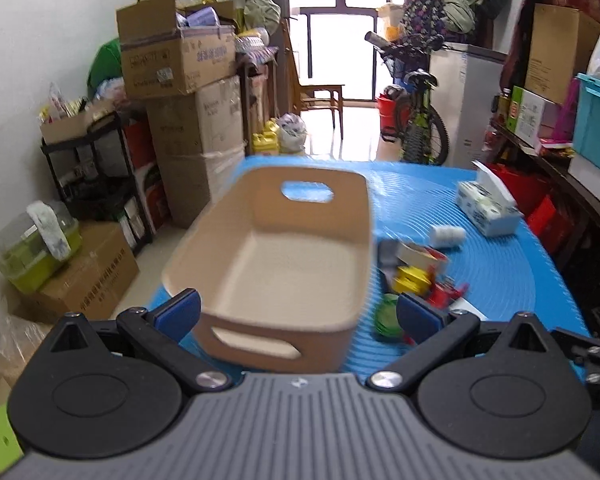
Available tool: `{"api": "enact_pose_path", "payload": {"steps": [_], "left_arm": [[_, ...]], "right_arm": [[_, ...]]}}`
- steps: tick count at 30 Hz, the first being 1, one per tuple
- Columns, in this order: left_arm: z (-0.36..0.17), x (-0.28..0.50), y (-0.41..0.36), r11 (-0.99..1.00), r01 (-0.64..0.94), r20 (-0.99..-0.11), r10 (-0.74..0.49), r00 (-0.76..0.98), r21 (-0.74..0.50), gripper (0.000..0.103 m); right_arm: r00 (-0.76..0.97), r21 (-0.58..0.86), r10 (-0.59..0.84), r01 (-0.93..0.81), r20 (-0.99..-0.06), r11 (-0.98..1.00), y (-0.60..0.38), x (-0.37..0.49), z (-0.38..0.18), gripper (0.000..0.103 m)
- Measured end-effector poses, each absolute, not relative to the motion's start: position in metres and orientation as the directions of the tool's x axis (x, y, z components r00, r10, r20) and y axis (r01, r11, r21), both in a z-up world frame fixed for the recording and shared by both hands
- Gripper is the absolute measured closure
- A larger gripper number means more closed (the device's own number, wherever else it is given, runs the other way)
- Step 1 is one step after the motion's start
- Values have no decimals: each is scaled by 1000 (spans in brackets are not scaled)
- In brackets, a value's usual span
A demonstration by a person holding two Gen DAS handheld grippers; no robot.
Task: Organize rigid objects
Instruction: 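Move the left tool over the basket while the right tool grasps a white charger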
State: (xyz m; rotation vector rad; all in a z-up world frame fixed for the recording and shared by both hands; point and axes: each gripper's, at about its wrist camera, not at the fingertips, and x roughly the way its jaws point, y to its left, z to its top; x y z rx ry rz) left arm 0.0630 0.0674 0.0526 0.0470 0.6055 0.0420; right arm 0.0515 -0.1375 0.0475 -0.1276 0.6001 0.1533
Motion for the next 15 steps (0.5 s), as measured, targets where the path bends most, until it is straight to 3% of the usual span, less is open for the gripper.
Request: {"api": "enact_pose_path", "payload": {"steps": [7,10,15], "left_arm": [[58,118,120,993,-85,-617,115,779,78,1],[55,137,138,991,-72,-633,130,763,117,8],[44,167,170,996,-43,-692,82,718,73,9]], "right_arm": [[805,-119,74,-176,-588,977,-134,99,42,2],[776,-111,62,-168,-628,980,-133,122,30,2],[721,-130,33,-170,-692,977,-133,153,0,2]]}}
